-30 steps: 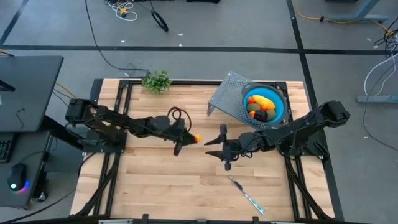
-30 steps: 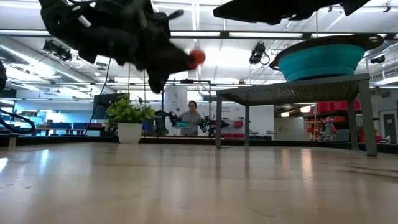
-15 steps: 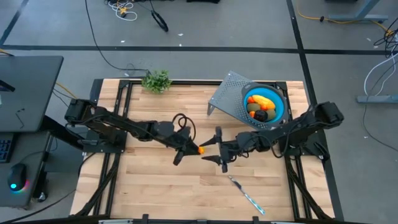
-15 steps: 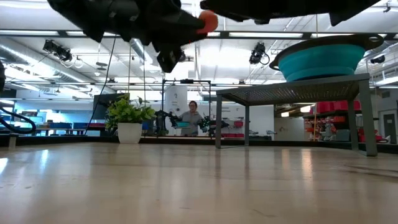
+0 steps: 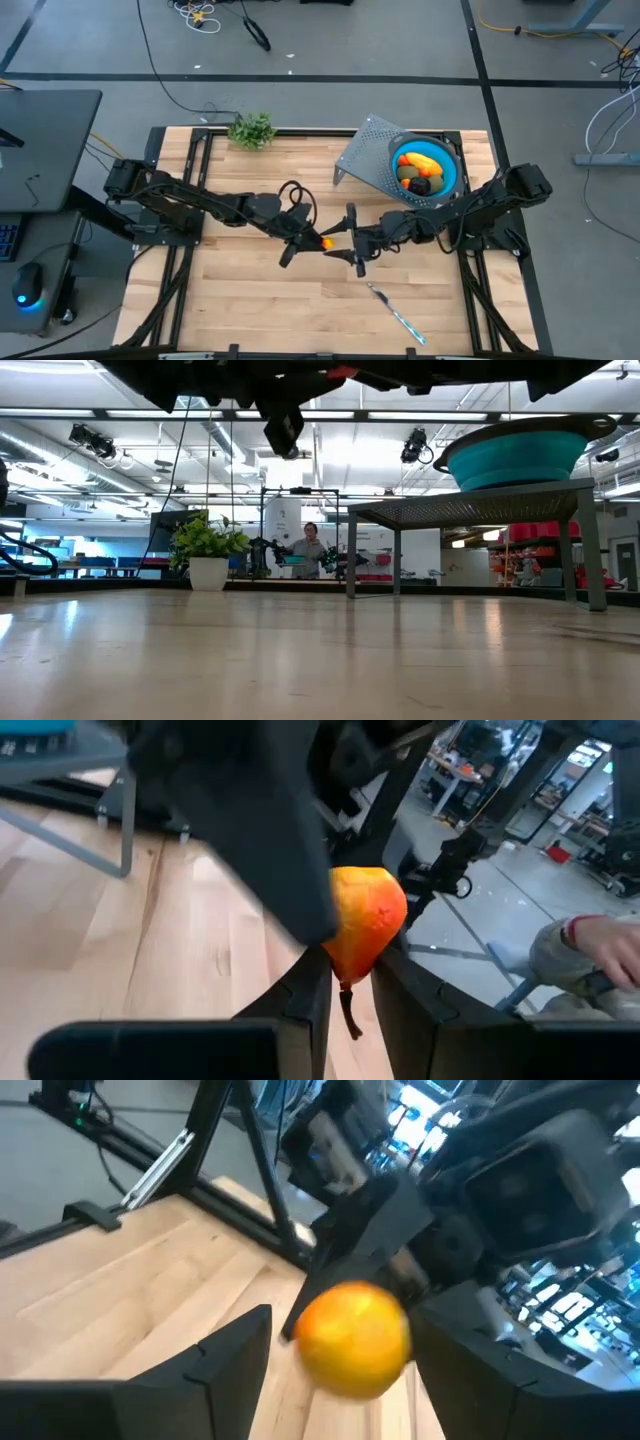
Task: Pick & Place Fruit
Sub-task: Put the pear into the strainer bowl on the shelf
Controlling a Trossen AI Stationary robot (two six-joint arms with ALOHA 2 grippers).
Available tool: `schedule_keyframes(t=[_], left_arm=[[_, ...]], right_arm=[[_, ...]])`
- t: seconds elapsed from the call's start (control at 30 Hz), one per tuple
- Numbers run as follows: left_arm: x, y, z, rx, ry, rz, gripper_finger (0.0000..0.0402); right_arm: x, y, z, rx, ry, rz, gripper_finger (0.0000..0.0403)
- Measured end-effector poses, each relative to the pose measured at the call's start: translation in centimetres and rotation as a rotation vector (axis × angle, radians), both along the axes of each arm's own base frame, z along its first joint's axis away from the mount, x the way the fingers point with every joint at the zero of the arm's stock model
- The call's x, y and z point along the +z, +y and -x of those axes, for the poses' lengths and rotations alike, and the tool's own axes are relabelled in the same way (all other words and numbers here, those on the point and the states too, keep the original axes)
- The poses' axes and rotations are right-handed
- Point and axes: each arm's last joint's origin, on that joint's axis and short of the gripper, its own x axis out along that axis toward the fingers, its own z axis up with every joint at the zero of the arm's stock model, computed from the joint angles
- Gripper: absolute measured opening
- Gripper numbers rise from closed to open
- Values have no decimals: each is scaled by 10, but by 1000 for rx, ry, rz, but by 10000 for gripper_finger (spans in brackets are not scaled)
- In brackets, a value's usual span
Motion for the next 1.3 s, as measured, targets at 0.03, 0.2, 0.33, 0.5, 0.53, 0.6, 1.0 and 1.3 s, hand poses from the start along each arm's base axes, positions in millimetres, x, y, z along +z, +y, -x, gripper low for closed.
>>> schedule_keyframes(t=[0.03,0.2,0.33,0.5,0.53,0.6,1.0,1.3], left_arm=[[-1,0,0,0,10,-2,75],[-3,0,0,10,22,-22,75],[-3,0,0,10,22,-22,75],[-2,0,0,10,17,-21,75],[-2,0,0,10,16,-21,75],[-2,0,0,3,10,-19,75],[1,-3,0,-27,-22,-28,75],[1,-4,1,-30,-23,-30,75]], right_arm=[[1,0,0,1,-9,-3,243],[2,2,0,36,-17,-8,214],[0,2,0,39,-2,-3,195],[0,2,0,40,-2,-4,188],[0,2,0,40,-2,-4,188],[0,2,0,39,-2,-4,188],[0,2,1,39,4,-12,201],[1,2,0,39,-7,-18,175]])
